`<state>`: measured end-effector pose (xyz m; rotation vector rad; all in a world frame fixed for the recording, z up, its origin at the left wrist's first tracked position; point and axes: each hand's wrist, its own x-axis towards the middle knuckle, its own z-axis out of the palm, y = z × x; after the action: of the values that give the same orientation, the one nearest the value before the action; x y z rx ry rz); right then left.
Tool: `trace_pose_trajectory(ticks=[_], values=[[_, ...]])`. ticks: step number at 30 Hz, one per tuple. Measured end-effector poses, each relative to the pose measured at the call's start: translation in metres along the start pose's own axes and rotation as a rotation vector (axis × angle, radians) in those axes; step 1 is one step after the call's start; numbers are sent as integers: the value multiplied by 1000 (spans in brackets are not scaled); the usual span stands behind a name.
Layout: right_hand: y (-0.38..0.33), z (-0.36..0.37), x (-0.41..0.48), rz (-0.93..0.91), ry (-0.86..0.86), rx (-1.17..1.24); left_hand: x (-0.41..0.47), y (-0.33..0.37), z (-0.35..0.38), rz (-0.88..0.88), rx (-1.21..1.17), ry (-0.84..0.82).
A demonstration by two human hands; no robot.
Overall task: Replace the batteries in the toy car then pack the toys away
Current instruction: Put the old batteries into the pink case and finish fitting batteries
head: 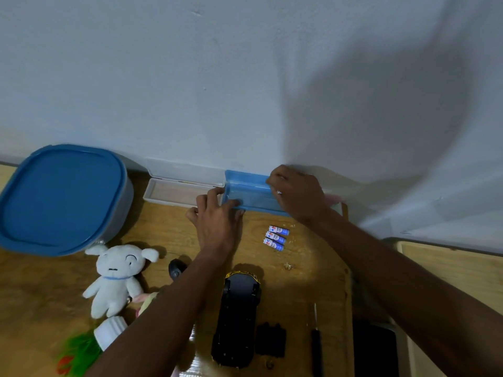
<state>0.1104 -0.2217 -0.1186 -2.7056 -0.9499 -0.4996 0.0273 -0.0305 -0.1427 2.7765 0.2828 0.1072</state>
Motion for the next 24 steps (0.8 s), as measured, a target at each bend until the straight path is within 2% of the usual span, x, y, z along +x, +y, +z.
trace_pose_trajectory(ticks=[5,9,20,24], values=[[-3,4,-10,-36,-39,-113,4,-6,-2,41,23,-23],[-4,9,-11,-81,-67,-104,8,-8,-4,63,25,-58],[1,19,-9,-110,22,-73,16,-10,-8,100,9,-141],[0,18,-15,-47,57,-57,15,-9,-10,99,-5,-137]])
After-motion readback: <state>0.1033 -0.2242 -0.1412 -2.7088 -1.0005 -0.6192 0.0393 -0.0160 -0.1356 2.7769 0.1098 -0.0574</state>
